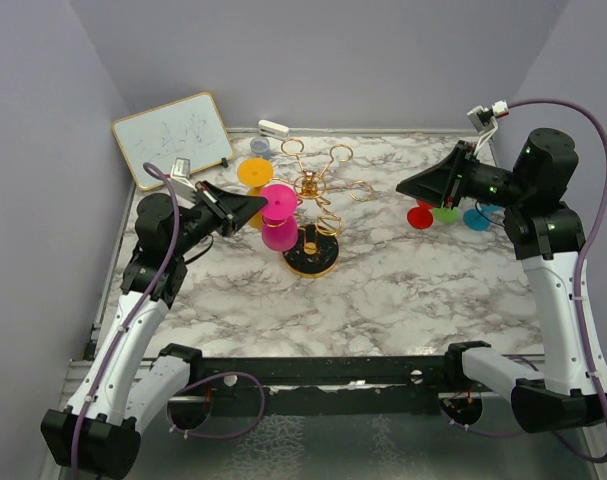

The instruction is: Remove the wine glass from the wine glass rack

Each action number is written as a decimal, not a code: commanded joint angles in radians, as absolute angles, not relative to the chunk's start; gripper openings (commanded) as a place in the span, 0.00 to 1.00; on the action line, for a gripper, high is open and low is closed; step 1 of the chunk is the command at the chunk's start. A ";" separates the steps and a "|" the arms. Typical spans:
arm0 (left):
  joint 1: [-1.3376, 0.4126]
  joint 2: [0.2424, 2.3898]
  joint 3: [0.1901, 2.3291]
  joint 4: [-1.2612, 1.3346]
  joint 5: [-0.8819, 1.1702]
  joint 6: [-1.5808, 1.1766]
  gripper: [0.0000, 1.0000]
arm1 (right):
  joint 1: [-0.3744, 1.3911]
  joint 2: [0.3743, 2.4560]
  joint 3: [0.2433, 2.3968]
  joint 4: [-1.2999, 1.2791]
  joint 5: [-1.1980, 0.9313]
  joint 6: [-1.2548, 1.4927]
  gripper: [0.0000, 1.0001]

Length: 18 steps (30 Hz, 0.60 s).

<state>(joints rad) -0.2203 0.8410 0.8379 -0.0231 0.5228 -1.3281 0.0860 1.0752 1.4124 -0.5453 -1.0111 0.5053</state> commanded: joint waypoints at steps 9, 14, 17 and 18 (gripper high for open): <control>-0.222 0.894 0.853 0.066 0.455 -1.355 0.00 | 0.093 1.058 1.404 -0.501 -1.009 0.525 0.24; -0.222 0.883 0.883 0.013 0.397 -1.325 0.00 | 0.094 1.058 1.402 -0.495 -1.007 0.528 0.24; -0.221 0.857 0.919 -0.064 0.348 -1.287 0.00 | 0.094 1.064 1.406 -0.498 -1.003 0.528 0.24; -0.222 0.847 0.933 -0.097 0.329 -1.270 0.00 | 0.094 1.066 1.409 -0.498 -1.003 0.528 0.24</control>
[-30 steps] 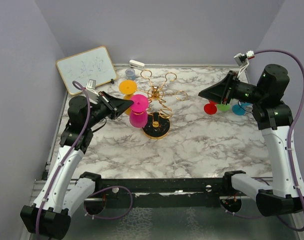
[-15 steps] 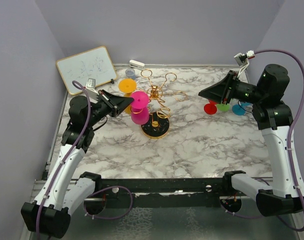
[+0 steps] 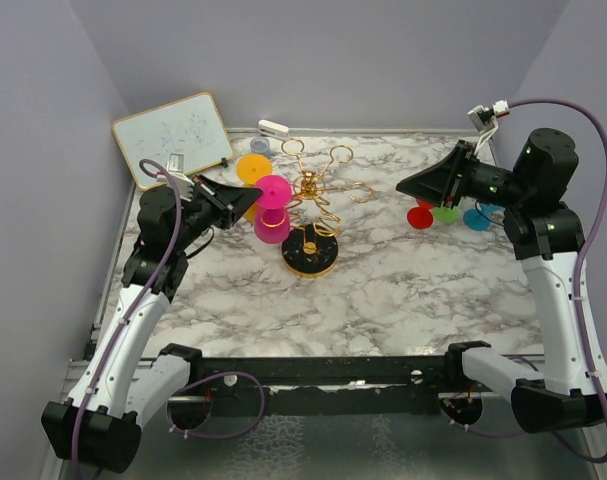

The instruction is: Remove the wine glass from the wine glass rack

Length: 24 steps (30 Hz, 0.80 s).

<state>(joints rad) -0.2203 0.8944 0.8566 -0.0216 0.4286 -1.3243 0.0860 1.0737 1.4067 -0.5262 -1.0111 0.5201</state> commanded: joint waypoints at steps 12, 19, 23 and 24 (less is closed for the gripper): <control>-0.223 0.730 1.011 -0.307 0.246 -1.186 0.00 | 0.094 1.130 1.471 -0.508 -1.079 0.539 0.24; -0.223 0.687 1.099 -0.376 0.270 -1.172 0.00 | 0.119 1.156 1.462 -0.432 -1.186 0.603 0.24; -0.222 0.685 1.164 -0.384 0.286 -1.160 0.00 | 0.146 1.169 1.473 -0.404 -1.224 0.619 0.26; -0.222 0.687 1.175 -0.370 0.296 -1.152 0.00 | 0.155 1.173 1.476 -0.396 -1.235 0.622 0.26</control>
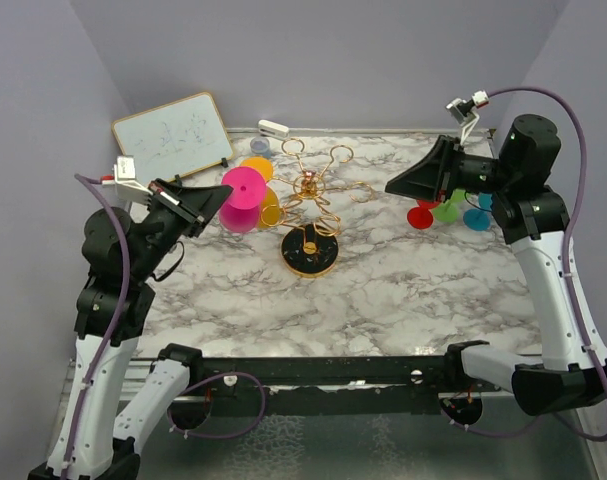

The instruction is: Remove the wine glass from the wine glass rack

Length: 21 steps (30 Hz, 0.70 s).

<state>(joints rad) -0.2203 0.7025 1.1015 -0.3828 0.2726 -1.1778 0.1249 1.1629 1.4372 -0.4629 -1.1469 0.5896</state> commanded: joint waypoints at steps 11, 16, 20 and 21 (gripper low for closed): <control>-0.224 0.855 1.224 0.015 0.573 -1.085 0.00 | 0.258 1.229 1.555 -0.216 -1.256 0.713 0.41; -0.228 0.983 1.327 0.118 0.681 -1.044 0.00 | 0.269 1.284 1.624 -0.159 -1.209 0.736 0.42; -0.265 1.110 1.426 0.217 0.750 -1.058 0.00 | 0.273 1.352 1.688 -0.133 -1.189 0.729 0.42; -0.282 1.141 1.453 0.231 0.757 -1.054 0.00 | 0.276 1.367 1.711 -0.133 -1.180 0.725 0.42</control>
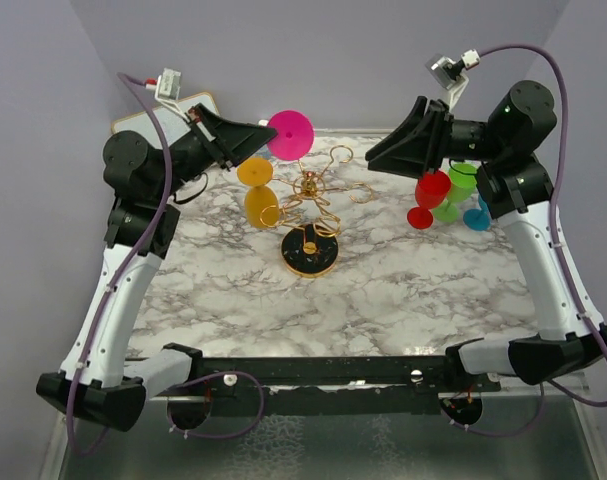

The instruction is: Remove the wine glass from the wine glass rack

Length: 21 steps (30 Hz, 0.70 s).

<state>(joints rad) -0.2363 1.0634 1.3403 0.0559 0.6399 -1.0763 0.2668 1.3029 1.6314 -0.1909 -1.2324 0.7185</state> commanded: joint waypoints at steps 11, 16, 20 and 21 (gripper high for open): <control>-0.494 1.337 1.681 0.154 0.731 -0.905 0.00 | 0.296 1.422 1.876 -0.278 -1.050 0.612 0.41; -0.537 1.346 1.680 0.138 0.698 -0.878 0.00 | 0.298 1.406 1.871 -0.304 -1.043 0.601 0.39; -0.543 1.337 1.683 0.097 0.677 -0.846 0.00 | 0.298 1.374 1.887 -0.422 -0.908 0.519 0.36; -0.544 1.334 1.682 0.092 0.674 -0.842 0.00 | 0.298 1.361 1.879 -0.432 -0.887 0.507 0.35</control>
<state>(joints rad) -0.5354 1.3506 1.6474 0.1150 0.7094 -0.8967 0.2890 1.4151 1.8511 -0.3195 -1.0351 0.5941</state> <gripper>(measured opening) 0.019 0.364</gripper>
